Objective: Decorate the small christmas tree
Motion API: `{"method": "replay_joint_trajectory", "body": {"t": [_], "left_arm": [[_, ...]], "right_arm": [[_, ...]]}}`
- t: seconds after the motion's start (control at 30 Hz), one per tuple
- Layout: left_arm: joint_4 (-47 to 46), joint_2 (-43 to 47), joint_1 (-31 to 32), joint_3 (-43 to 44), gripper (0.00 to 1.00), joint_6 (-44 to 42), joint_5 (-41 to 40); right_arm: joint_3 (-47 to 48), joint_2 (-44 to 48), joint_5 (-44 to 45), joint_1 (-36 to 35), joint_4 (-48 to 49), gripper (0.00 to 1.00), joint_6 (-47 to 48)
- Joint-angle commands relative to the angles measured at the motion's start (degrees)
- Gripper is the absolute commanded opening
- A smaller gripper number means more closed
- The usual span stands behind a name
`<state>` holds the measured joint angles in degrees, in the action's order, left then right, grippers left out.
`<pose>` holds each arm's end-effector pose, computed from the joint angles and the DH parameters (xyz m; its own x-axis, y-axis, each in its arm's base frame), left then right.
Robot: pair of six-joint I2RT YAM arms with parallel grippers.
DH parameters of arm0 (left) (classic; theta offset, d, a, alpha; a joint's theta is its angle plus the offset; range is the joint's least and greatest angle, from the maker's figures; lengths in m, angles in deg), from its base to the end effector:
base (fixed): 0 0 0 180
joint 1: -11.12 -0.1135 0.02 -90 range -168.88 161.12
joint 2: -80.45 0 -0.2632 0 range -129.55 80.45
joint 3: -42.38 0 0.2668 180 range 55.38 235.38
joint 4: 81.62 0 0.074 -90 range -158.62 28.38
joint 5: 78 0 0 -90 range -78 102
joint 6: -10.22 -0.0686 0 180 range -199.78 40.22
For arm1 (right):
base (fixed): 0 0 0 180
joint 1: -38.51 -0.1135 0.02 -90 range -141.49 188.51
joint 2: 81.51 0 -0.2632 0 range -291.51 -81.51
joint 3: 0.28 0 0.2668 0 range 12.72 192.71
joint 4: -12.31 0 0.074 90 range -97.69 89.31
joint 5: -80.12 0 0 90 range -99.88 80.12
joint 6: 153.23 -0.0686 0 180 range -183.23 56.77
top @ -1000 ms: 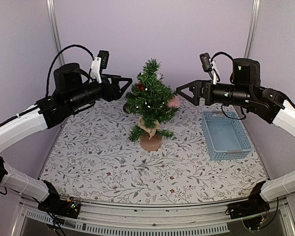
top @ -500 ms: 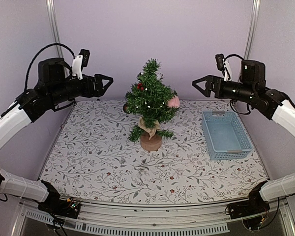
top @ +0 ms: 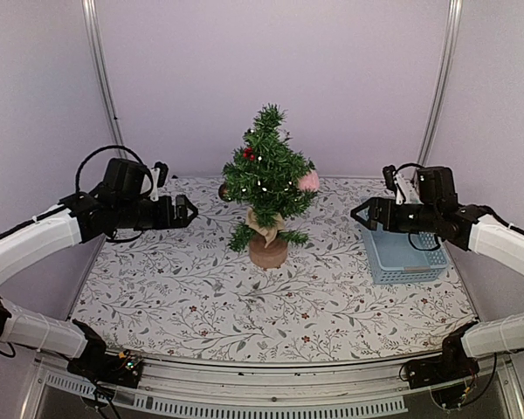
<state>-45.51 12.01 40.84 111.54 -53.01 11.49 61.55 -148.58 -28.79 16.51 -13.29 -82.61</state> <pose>0.2663 -0.1513 0.2791 -0.6695 -0.1364 -0.7302 0.2104 0.9079 -0.3626 0.2721 0.1339 0.2603 -0.6516 0.0753 -0.7548 -0.4200 0.7928 0.4416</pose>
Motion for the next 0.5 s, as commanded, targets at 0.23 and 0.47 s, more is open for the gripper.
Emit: {"method": "replay_joint_trajectory", "body": {"t": [0.23,0.47], "left_arm": [[-7.9,0.3,-0.5,-13.2,1.00,9.7,-3.8],[-9.5,-1.4,-0.5,-13.6,0.99,9.8,-4.7]], "right_arm": [[-14.1,3.2,-5.2,0.2,14.3,0.99,-5.6],[-14.6,2.7,-5.1,0.1,14.6,0.99,-5.4]]}}
